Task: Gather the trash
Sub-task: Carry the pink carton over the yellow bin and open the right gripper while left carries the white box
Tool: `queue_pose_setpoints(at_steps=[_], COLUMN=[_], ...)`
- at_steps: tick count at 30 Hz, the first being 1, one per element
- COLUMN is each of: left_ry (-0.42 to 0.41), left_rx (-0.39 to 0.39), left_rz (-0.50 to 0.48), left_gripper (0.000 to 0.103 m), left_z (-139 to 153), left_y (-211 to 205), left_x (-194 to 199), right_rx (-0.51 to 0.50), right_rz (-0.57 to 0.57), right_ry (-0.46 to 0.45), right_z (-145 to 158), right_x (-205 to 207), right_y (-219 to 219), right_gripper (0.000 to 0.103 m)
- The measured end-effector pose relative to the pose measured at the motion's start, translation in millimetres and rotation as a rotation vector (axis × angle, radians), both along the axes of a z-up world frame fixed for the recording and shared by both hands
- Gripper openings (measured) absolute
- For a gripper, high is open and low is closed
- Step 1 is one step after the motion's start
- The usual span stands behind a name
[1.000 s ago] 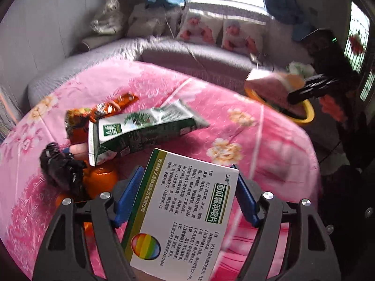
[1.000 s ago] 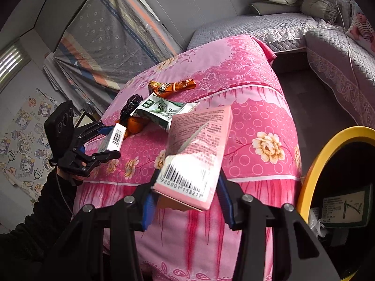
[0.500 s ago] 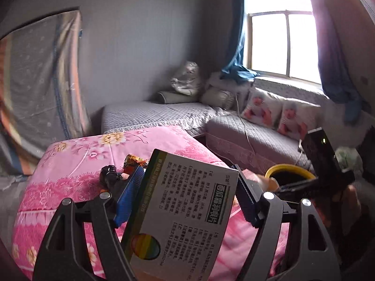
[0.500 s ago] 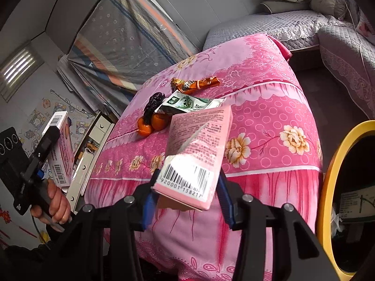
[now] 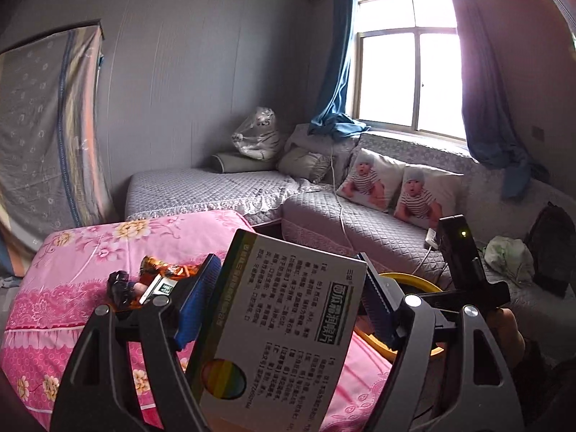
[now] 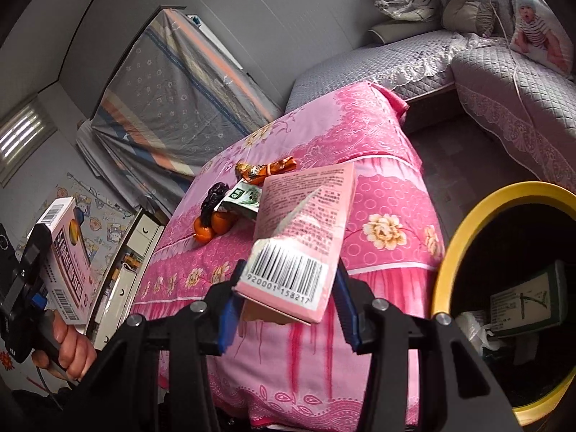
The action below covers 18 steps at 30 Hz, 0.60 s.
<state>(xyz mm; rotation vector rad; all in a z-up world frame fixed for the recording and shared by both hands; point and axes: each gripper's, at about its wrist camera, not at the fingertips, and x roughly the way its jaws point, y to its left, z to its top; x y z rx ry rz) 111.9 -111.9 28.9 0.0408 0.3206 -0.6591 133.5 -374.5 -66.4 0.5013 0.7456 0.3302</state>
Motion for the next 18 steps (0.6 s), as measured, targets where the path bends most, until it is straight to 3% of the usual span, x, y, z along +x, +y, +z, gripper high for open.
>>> queue_pose_setpoints(at_steps=[9, 18], left_ry=[-0.028, -0.035], left_rx=[0.025, 0.057], left_rz=[-0.078, -0.138], left_gripper=[0.071, 0.071], left_z=[1, 0], left_y=[-33, -65], left_x=[-10, -11], right_rx=[-0.05, -0.126], right_rz=[-0.234, -0.419], right_ry=[-0.002, 0.048], right_z=[-10, -40], right_x=[-20, -29], right_y=[-63, -105], right_gripper=[0.043, 0.043])
